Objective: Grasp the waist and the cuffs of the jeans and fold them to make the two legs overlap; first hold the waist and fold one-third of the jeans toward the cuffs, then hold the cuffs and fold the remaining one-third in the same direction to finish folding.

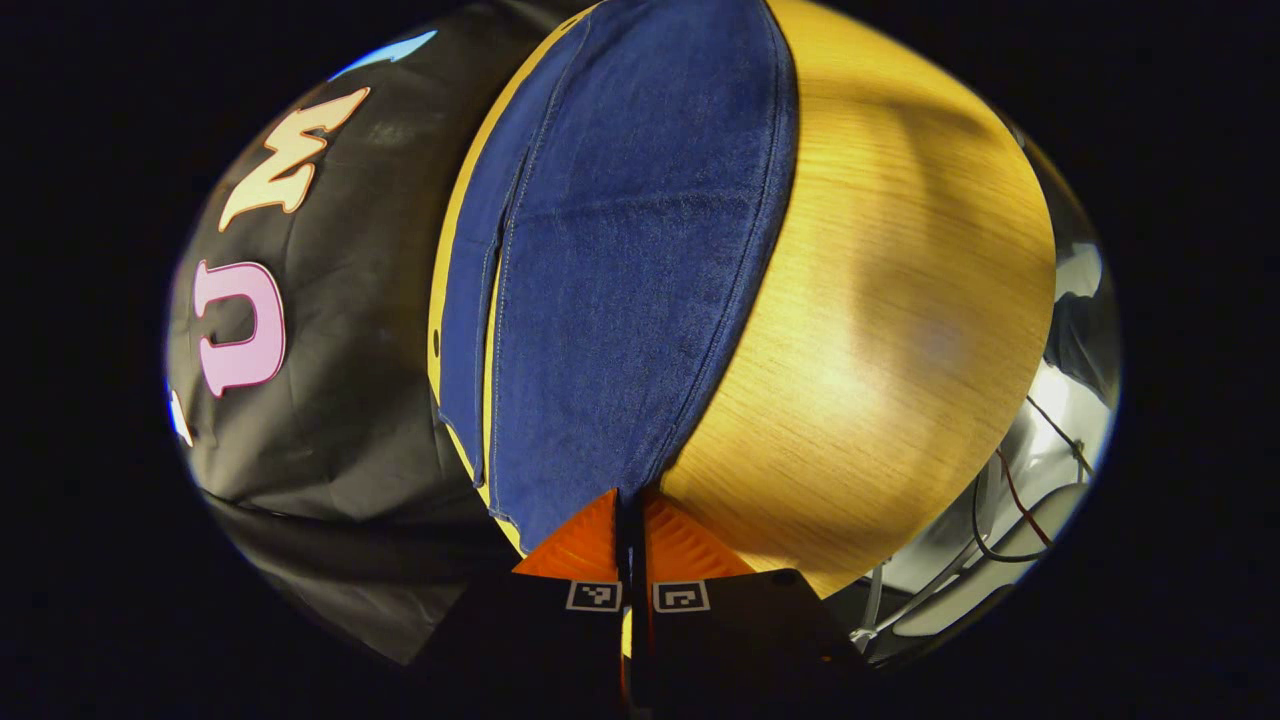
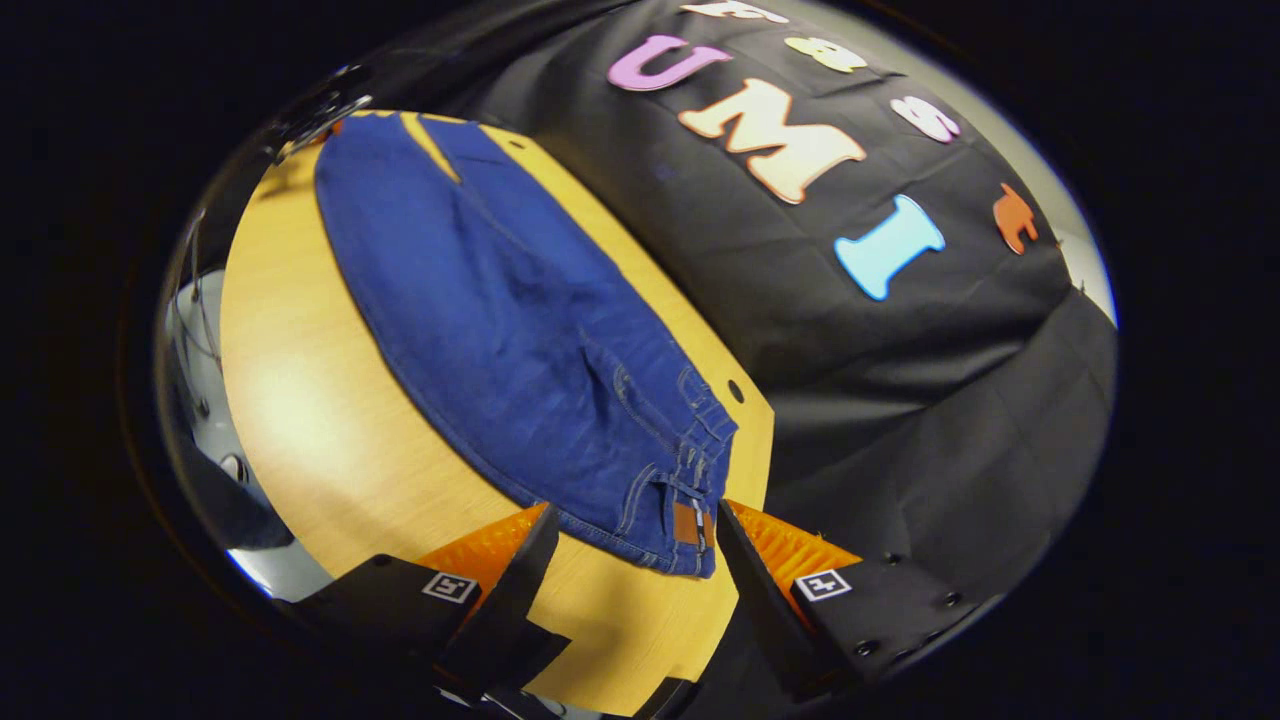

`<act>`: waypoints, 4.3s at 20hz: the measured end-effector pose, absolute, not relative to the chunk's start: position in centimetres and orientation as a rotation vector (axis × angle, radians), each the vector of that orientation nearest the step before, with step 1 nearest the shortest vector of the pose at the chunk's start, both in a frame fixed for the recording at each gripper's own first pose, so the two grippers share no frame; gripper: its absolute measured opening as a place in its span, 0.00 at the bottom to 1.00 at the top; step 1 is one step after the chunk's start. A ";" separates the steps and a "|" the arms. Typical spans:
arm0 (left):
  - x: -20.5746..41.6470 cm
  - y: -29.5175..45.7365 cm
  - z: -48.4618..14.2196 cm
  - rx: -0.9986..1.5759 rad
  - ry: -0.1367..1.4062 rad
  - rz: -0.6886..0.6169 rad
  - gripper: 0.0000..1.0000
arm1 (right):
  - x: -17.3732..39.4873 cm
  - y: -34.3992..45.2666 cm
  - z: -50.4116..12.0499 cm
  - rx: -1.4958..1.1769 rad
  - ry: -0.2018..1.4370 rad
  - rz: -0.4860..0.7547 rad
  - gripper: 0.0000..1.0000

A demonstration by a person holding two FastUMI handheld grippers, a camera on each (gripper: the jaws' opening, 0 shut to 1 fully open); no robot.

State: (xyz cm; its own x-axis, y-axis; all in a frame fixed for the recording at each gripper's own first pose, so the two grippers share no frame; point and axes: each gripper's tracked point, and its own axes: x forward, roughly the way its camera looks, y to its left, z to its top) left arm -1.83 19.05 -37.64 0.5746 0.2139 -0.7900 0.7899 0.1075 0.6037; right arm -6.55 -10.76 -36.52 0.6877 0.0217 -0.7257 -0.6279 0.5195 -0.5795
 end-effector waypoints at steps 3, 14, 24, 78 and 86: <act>-1.8 19.0 -37.7 1.438 0.922 -0.519 0.00 | -6.9 -10.1 -38.7 -1.047 0.741 0.529 0.99; -2.1 18.9 -37.7 1.431 0.934 -0.494 0.00 | -4.5 -9.6 -43.3 -1.167 0.786 0.605 0.89; -2.2 18.8 -38.0 1.359 0.964 -0.468 0.00 | -3.6 -9.5 -45.1 -1.105 0.843 0.586 0.03; 25.3 7.7 -19.0 0.316 0.460 -0.045 0.94 | 20.4 -17.7 -43.2 -0.017 0.765 -0.259 1.00; 23.5 2.9 -13.6 0.114 0.357 -0.172 0.94 | 15.7 -20.6 -49.1 0.247 0.918 -0.455 1.00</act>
State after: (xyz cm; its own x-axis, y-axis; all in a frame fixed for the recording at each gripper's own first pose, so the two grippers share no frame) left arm 23.53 2.90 -13.55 0.9225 -0.1466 -0.3571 0.1869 0.9790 0.0810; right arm 15.71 -20.63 -49.14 0.5219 -0.2721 -0.8084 0.4790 0.8777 0.0138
